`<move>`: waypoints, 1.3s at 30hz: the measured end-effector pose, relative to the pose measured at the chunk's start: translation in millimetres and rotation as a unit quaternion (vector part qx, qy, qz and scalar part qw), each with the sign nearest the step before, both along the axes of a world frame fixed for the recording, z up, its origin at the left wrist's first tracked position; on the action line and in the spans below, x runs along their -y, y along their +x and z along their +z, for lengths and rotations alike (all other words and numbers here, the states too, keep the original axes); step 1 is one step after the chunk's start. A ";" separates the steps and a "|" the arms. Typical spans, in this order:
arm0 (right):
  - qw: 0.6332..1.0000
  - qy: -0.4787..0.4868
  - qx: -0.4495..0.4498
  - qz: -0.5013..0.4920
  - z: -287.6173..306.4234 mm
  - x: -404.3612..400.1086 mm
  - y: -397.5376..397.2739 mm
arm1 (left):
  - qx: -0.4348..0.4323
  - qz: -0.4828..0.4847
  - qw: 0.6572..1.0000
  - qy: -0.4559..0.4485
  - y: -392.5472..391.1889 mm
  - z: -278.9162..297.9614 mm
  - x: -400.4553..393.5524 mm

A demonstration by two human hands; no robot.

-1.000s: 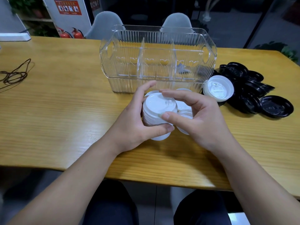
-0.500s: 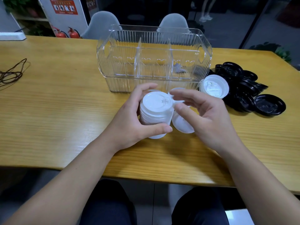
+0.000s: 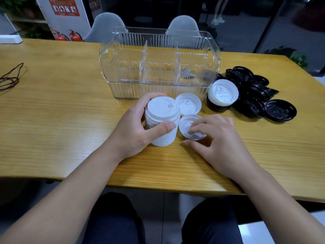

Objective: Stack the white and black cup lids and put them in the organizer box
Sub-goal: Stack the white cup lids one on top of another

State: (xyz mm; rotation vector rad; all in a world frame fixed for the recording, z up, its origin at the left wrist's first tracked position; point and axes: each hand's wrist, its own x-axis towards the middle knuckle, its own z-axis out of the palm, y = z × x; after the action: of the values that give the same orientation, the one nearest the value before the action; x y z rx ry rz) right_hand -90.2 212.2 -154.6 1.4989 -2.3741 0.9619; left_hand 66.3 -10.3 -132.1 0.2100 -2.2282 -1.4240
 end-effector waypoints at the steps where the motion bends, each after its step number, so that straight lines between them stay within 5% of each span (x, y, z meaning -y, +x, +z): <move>1: 1.000 -0.007 -0.004 0.000 0.1 0.2 -0.1 | 0.000 -0.001 1.000 -0.001 -0.4 -0.5 0.0; 10: 0.984 -0.145 0.098 -0.022 23.2 -1.7 -3.5 | -0.013 -0.021 0.999 0.023 -1.1 -2.3 3.1; 17: 0.908 -0.299 0.292 0.031 59.1 23.9 -8.5 | -0.022 -0.038 0.999 0.017 -0.6 -5.1 4.9; 25: 0.857 -0.312 0.398 0.098 66.4 55.8 0.8 | -0.067 -0.090 0.993 0.033 -2.6 6.2 -2.5; 39: 0.939 -0.171 0.258 0.149 47.8 61.3 12.9 | -0.093 -0.012 0.994 -0.063 1.3 5.1 1.2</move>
State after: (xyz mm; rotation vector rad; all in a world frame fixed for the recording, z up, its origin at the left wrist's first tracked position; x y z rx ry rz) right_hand -77.3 150.9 -106.7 1.6406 -2.1322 1.9373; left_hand 67.6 -11.6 -127.1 0.0086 -2.1643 -1.2537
